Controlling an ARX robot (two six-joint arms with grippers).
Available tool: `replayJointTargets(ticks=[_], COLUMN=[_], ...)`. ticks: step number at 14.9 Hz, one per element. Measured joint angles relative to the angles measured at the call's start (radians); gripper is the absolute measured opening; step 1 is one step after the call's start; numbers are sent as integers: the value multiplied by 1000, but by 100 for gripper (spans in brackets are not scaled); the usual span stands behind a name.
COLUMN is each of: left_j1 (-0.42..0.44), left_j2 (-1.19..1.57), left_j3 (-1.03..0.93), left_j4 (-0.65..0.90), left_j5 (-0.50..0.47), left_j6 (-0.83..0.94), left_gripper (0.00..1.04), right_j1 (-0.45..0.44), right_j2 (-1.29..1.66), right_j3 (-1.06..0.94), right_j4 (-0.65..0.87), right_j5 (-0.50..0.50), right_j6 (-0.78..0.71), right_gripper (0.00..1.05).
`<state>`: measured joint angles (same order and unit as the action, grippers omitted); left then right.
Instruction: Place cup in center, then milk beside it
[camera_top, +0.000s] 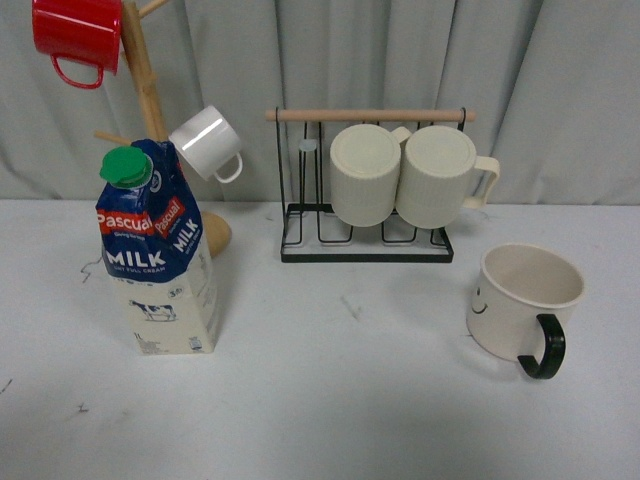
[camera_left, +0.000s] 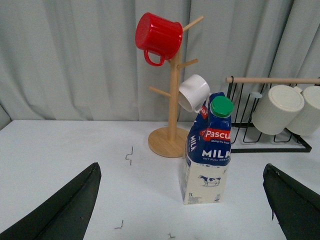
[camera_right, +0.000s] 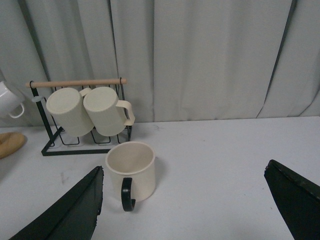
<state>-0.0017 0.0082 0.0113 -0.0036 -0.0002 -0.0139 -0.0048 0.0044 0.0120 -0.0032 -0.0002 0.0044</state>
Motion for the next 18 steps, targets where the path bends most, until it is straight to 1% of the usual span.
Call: replayJointTargets(ticks=[16,17,18], left_j1=[0,0,0], left_j2=[0,0,0], left_j3=[0,0,0], left_j4=[0,-1,2], left_j5=[0,-2,2], left_j6=[0,0,0], left_gripper=[98,98,98], right_j1=[0,-83,-184], right_j2=[0,90,320], right_j3=[0,42,95], right_j4=[0,-99,14], right_j5=[0,-211,-418], right_j6=[0,-27,-31], right_gripper=[98,98,98])
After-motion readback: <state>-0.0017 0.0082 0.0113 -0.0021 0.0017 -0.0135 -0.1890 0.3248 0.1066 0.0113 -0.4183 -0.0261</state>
